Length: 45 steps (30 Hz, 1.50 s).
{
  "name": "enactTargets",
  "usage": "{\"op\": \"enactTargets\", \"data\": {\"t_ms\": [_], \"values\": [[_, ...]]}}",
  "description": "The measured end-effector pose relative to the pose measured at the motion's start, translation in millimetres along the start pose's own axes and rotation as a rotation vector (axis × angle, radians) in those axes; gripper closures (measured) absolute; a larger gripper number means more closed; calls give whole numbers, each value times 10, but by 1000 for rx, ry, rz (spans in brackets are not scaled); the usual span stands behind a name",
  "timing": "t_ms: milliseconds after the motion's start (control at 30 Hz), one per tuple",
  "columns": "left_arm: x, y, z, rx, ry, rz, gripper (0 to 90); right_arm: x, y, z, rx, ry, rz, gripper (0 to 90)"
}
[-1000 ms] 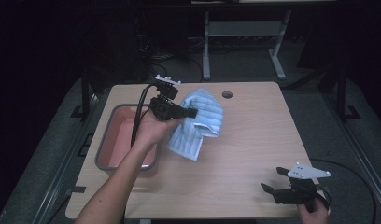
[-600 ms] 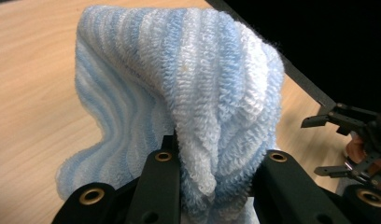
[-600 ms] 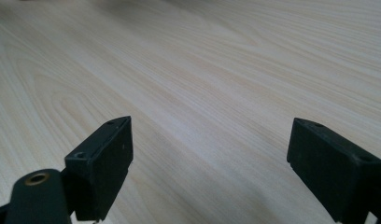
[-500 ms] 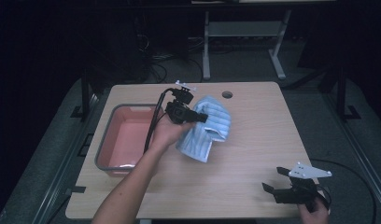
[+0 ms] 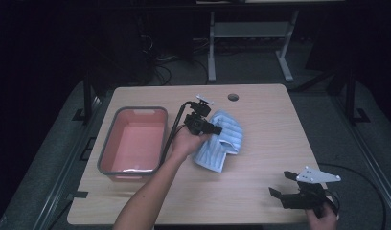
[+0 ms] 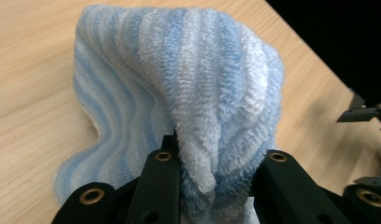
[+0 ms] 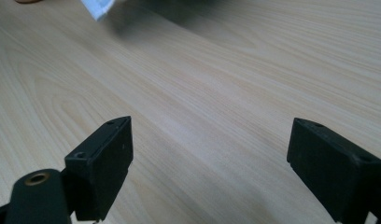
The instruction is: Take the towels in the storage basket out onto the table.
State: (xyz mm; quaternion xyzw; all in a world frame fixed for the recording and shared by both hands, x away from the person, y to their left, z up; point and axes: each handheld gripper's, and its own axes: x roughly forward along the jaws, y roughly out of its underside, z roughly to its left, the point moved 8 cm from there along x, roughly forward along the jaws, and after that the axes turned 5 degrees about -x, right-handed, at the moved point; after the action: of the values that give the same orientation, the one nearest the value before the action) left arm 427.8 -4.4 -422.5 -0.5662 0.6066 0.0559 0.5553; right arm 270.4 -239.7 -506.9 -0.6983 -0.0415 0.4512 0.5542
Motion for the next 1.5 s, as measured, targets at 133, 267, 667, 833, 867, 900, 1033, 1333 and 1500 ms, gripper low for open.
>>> {"op": "enactTargets", "data": {"t_ms": [133, 267, 667, 833, 867, 900, 1033, 1333, 1500], "values": [[110, 52, 22, -26, 9, 1, 762, -1, 0, 3, -3, 1, 0, 137], [196, 93, 44, -36, 5, 7, 757, -3, -1, 9, 1, 3, 0, 137], [383, 189, 92, -56, -13, 17, 746, 14, -6, 21, -7, -1, 6, 137], [427, 205, 83, -54, -23, 15, 710, 14, -4, 18, -7, -1, 6, 137], [448, 218, 74, -52, -25, 19, 710, 14, -2, 21, -8, -2, 7, 137], [448, 218, 74, -52, -25, 19, 708, 15, -1, 20, -7, -1, 7, 137], [486, 234, 84, -55, -25, 20, 693, 10, -2, 28, -13, -5, 8, 137], [484, 276, 66, -56, -9, 16, 612, 6, -5, 35, -9, -7, 7, 137], [436, 271, 77, -49, -30, -3, 520, 17, -21, 37, -8, -5, 2, 138]]}}
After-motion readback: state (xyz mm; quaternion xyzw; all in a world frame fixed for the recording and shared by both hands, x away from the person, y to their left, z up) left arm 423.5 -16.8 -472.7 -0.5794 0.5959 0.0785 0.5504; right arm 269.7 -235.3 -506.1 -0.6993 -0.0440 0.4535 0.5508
